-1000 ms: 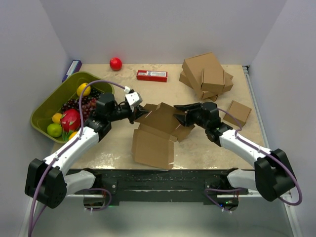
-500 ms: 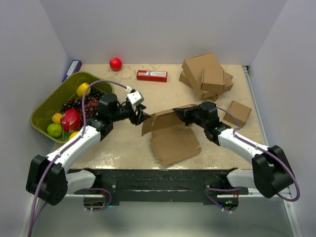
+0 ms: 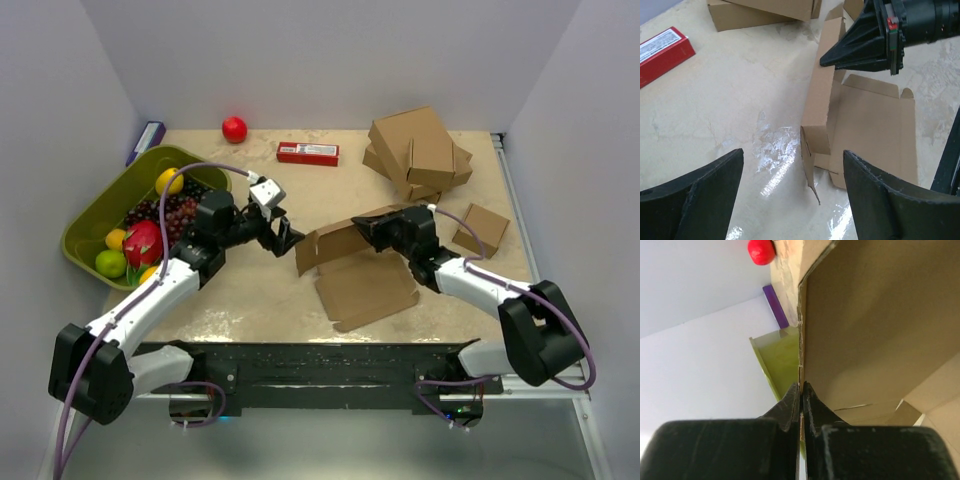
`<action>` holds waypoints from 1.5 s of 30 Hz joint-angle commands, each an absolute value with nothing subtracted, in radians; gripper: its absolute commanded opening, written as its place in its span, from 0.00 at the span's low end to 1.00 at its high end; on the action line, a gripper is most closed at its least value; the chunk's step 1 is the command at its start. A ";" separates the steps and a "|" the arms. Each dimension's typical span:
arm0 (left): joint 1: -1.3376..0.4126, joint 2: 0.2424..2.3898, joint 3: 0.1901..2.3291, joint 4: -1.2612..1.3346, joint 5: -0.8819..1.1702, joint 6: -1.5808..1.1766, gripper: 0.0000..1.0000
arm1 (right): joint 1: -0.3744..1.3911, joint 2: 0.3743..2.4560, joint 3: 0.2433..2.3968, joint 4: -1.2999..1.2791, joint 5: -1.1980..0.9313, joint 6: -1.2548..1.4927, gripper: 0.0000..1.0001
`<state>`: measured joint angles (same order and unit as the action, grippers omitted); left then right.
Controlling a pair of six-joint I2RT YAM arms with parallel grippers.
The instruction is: Fold the paper box
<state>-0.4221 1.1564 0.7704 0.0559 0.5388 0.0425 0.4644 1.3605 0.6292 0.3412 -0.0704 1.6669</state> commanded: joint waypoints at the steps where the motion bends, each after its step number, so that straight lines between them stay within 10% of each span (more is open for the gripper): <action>1: -0.423 1.112 0.781 0.089 0.428 -0.078 0.85 | 0.463 1.345 0.585 0.504 -0.009 1.559 0.00; 28: -0.407 1.066 0.575 0.169 0.052 -0.382 0.85 | 0.463 1.440 0.416 0.828 -0.003 1.324 0.00; 45: -0.428 1.307 0.434 0.402 0.251 -0.442 0.74 | 0.463 1.463 0.390 0.867 -0.008 1.335 0.00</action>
